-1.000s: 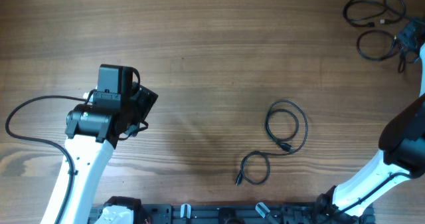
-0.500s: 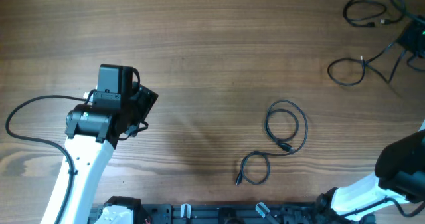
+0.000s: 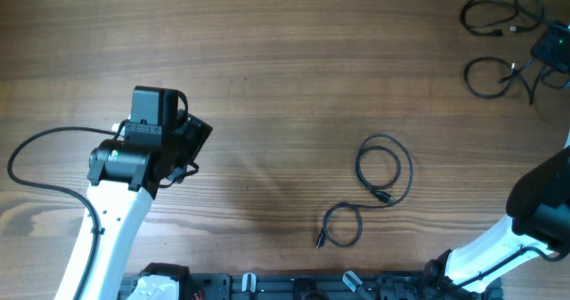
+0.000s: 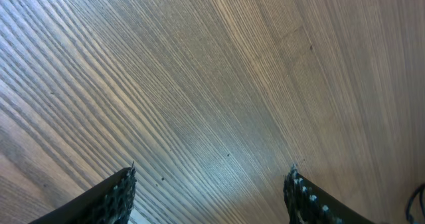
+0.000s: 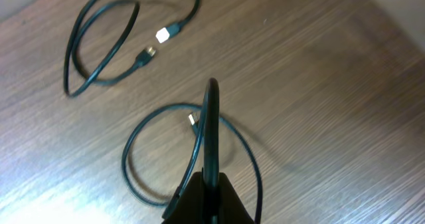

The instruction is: Untangle cables

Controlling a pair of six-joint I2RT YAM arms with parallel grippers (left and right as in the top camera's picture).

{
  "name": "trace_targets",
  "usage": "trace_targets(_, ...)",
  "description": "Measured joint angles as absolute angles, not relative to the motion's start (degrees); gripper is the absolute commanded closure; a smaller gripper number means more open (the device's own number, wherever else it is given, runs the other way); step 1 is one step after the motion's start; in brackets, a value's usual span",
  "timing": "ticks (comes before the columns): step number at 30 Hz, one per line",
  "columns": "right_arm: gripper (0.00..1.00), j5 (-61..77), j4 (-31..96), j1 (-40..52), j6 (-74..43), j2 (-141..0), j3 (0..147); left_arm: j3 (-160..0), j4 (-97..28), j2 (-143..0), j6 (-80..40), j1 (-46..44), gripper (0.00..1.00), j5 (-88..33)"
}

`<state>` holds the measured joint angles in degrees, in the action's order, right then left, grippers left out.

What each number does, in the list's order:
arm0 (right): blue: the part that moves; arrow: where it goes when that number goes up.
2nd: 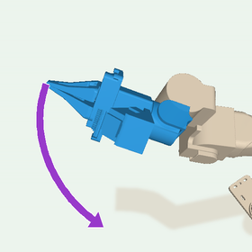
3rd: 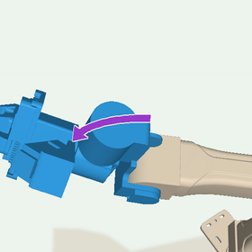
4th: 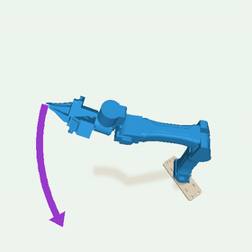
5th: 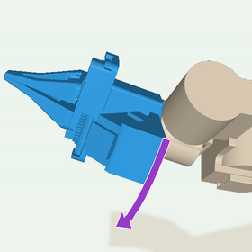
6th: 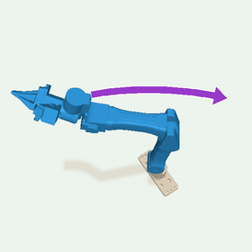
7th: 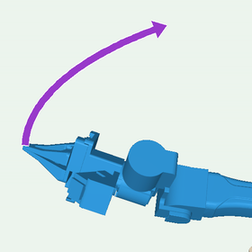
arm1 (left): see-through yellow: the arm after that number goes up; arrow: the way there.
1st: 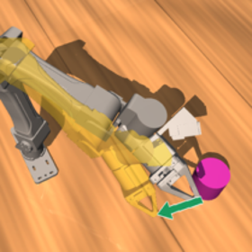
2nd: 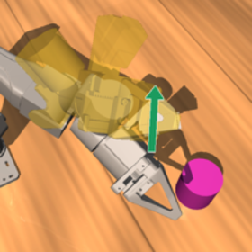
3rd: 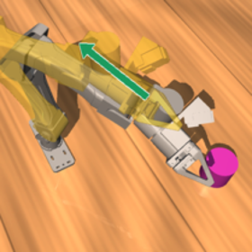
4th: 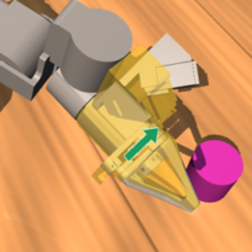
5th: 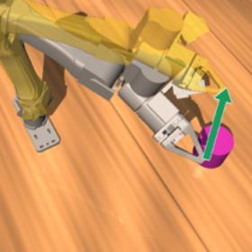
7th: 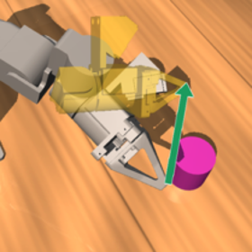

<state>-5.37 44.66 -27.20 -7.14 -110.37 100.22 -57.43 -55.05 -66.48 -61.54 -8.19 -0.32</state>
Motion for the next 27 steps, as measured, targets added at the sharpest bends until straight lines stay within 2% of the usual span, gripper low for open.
trace_targets(2, 0.95, -7.0, 43.0, -27.2, -6.9, -110.6, 100.2, -57.4, -55.1, -66.5, -61.5, -8.2, 0.27, -0.3)
trace_targets(3, 0.88, -7.4, 42.4, -27.2, -6.7, -111.0, 100.2, -57.4, -55.1, -66.5, -61.5, -8.2, 0.27, -0.3)
trace_targets(4, 0.66, -7.7, 41.6, -27.2, -6.7, -111.5, 100.2, -57.4, -55.1, -66.5, -61.5, -8.2, 0.27, -0.3)
trace_targets(5, 0.18, -7.8, 41.4, -27.2, -6.6, -112.6, 100.2, -57.4, -55.1, -66.5, -61.5, -8.2, 0.26, -0.3)
trace_targets(7, 0.0, -7.3, 41.2, -27.2, -6.4, -114.6, 100.2, -57.4, -55.1, -66.5, -61.5, -8.2, 0.27, -0.3)
trace_targets(13, 0.0, -3.0, 40.6, -27.2, -6.6, -114.9, 100.2, -57.4, -55.1, -66.5, -61.5, -8.2, 0.26, -0.3)
trace_targets(19, 0.0, 13.2, 40.1, -27.2, -12.7, -110.4, 100.2, -57.4, -55.1, -66.5, -61.5, -8.2, 0.25, -0.3)
trace_targets(21, 0.0, 21.9, 45.9, -27.2, -15.4, -108.5, 100.4, -57.4, -55.1, -66.5, -61.5, -8.2, 0.22, -0.3)
trace_targets(24, 0.0, 32.2, 63.0, -26.2, -15.8, -108.4, 100.1, -57.4, -55.1, -66.5, -61.5, -8.2, 0.21, -1.4)
trace_targets(27, 0.0, 34.9, 73.1, -22.0, -12.2, -108.4, 98.0, -57.4, -55.1, -66.6, -61.5, -8.2, 0.21, -1.6)
